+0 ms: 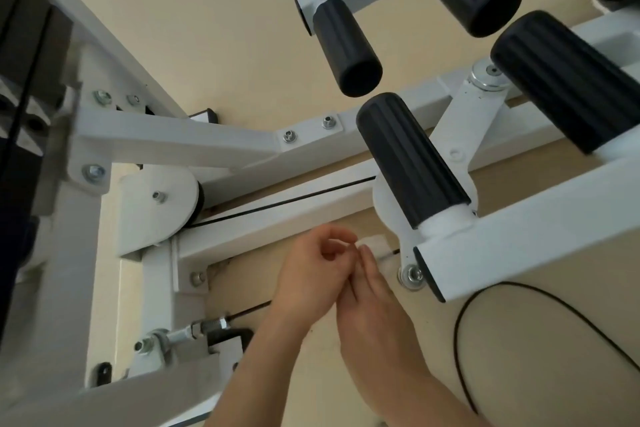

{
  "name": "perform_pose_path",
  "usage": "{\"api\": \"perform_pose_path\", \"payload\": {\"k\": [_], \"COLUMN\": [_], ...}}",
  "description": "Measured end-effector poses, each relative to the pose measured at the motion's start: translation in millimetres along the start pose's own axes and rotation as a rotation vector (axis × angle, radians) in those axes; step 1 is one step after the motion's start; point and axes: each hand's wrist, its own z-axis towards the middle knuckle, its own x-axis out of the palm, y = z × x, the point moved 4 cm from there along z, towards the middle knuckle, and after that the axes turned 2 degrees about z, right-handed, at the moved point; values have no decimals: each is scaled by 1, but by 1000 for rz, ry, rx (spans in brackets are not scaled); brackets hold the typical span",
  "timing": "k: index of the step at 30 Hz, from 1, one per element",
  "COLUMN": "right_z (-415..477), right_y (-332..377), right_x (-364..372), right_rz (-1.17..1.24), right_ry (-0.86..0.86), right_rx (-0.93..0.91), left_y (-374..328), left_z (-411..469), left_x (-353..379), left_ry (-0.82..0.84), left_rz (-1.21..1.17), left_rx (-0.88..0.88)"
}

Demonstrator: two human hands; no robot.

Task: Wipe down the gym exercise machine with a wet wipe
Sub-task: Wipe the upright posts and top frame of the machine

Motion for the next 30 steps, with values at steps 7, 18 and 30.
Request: {"api": "perform_pose_path", "payload": {"k": [7, 18, 30], "right_z": [8, -39, -51], "right_y": [30, -46, -65], "right_x": [-77, -103, -115], "right_rz": [111, -243, -357], "right_ry": [-50, -334, -316], "right_rx": [-139, -306, -297], "left_y": [-37, -95, -110], "left_z": [-19, -45, -49], "left_x": [-39, 22, 38], "left_ry": [-229, -160, -271], "left_rz": [-264, -125, 227], "left_rx": [107, 522, 739]}}
